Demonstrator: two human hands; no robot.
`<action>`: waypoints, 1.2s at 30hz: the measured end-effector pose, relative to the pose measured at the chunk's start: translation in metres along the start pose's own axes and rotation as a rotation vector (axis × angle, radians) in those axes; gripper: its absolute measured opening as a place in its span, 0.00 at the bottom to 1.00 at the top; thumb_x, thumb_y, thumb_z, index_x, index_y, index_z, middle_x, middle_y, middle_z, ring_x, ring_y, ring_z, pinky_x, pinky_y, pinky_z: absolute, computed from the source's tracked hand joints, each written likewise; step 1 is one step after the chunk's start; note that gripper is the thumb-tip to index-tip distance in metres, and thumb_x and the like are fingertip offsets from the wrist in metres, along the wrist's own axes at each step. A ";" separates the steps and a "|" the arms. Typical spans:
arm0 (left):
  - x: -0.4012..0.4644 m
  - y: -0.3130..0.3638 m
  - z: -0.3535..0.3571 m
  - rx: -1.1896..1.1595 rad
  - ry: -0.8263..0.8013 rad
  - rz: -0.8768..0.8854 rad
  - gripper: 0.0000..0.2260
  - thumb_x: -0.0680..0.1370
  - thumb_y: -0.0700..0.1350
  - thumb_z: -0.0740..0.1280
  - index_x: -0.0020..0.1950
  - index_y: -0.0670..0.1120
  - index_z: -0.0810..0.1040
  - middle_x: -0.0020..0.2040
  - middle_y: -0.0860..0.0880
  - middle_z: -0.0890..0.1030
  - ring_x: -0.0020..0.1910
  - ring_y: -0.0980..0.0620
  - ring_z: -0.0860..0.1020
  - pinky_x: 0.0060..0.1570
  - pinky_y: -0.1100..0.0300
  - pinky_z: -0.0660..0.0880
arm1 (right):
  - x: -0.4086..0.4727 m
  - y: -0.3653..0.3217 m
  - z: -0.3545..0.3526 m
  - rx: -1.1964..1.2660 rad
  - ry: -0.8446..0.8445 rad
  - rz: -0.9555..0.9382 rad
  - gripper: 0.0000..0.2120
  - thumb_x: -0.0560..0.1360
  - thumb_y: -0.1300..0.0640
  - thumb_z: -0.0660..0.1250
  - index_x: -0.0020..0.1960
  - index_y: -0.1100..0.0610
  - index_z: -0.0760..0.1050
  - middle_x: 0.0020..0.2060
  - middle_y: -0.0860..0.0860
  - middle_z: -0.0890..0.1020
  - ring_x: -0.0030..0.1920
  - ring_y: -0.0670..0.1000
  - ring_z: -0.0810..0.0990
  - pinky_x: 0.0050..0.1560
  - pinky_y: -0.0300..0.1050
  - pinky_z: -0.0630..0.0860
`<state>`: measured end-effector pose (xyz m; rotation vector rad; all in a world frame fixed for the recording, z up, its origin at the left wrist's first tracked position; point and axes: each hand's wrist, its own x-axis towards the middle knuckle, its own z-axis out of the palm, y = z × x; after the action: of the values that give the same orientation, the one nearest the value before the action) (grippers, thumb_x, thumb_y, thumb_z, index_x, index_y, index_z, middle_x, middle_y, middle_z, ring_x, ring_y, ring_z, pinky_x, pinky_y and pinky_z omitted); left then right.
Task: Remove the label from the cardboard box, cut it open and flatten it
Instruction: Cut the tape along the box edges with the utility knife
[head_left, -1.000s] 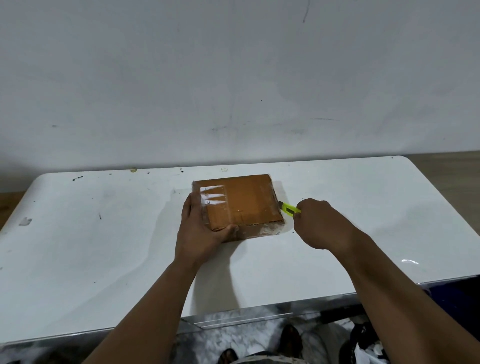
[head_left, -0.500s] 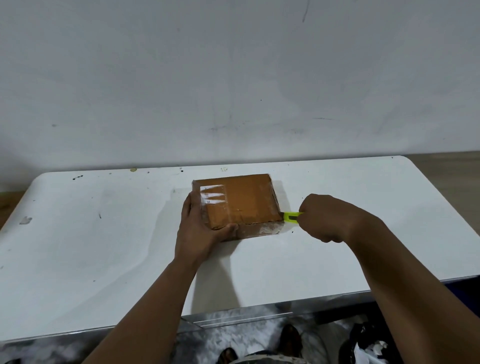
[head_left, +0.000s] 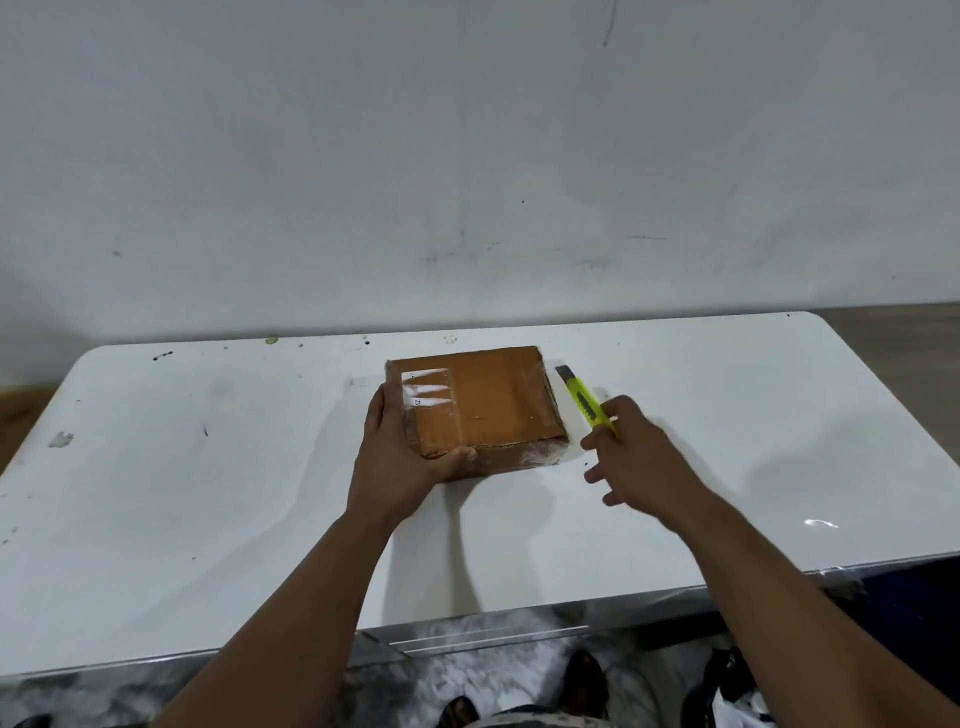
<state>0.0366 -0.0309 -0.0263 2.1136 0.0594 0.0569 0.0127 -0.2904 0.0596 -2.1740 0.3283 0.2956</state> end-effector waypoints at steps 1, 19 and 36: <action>0.001 0.000 0.000 0.002 -0.003 0.004 0.62 0.61 0.65 0.81 0.83 0.64 0.42 0.79 0.56 0.61 0.76 0.55 0.65 0.68 0.57 0.68 | -0.003 0.009 0.005 -0.023 0.006 -0.015 0.06 0.80 0.57 0.56 0.56 0.51 0.65 0.46 0.57 0.81 0.35 0.57 0.81 0.34 0.54 0.80; 0.018 -0.004 -0.003 0.068 -0.023 0.022 0.61 0.63 0.64 0.81 0.84 0.58 0.45 0.77 0.53 0.64 0.75 0.51 0.67 0.71 0.53 0.69 | -0.034 0.065 0.043 -0.256 0.104 -0.180 0.16 0.82 0.58 0.54 0.69 0.56 0.65 0.33 0.51 0.76 0.31 0.53 0.76 0.32 0.45 0.68; 0.023 -0.009 -0.002 0.125 -0.020 0.036 0.60 0.64 0.62 0.82 0.84 0.58 0.45 0.79 0.53 0.65 0.75 0.50 0.68 0.71 0.54 0.69 | -0.027 0.035 0.040 -0.476 0.065 -0.034 0.14 0.81 0.60 0.53 0.66 0.57 0.63 0.42 0.54 0.73 0.40 0.58 0.74 0.39 0.46 0.66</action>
<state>0.0590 -0.0228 -0.0322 2.2395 0.0129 0.0542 -0.0277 -0.2740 0.0192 -2.6591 0.2765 0.3073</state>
